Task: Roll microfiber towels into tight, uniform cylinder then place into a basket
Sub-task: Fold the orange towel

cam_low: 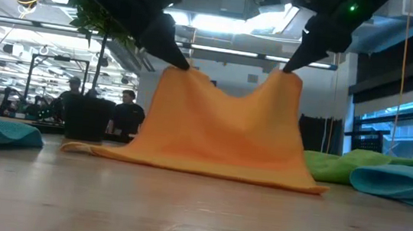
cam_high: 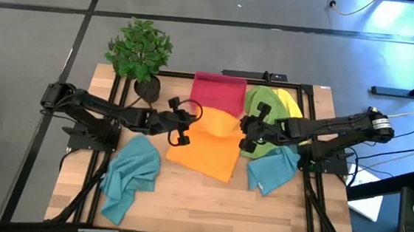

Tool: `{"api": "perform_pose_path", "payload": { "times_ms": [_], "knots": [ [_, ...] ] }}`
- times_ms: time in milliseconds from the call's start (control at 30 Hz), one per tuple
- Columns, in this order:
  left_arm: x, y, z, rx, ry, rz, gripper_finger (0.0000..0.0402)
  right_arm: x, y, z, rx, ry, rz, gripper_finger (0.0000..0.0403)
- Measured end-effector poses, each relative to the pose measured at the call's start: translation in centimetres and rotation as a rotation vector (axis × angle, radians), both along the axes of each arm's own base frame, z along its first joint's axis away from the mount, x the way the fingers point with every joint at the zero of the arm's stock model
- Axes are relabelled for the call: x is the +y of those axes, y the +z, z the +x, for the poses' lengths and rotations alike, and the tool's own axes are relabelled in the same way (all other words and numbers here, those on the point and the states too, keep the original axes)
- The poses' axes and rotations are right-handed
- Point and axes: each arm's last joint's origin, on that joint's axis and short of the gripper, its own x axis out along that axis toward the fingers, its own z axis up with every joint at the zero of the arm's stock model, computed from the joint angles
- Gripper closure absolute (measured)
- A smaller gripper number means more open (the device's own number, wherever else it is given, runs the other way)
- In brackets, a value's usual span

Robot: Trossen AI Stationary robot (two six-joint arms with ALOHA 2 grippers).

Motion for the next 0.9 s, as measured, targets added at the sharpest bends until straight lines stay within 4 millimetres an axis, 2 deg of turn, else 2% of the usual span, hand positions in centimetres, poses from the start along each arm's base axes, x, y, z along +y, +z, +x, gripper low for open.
{"api": "perform_pose_path", "payload": {
  "times_ms": [233, 400, 633, 767, 900],
  "knots": [
    [0.5, 0.0, 0.0, -0.027, 0.035, -0.046, 0.0272, 0.8, 0.1, 0.0, 0.004, 0.041, -0.018, 0.0403],
    [0.8, -0.1, -0.1, -0.063, 0.085, -0.106, 0.0237, 1.9, 0.1, -0.1, -0.001, 0.083, -0.022, 0.0403],
    [1.8, -1.4, 0.1, -0.066, 0.101, -0.357, 0.0223, 4.2, 0.0, -0.3, 0.002, 0.2, 0.018, 0.0403],
    [1.7, -2.9, 0.6, -0.012, 0.101, -0.391, 0.0223, 6.0, -0.9, 0.3, 0.0, 0.284, 0.087, 0.0403],
    [1.8, -4.2, 1.0, 0.032, 0.11, -0.392, 0.0223, 8.0, -2.8, 1.6, 0.026, 0.355, 0.13, 0.0403]
  ]
}}
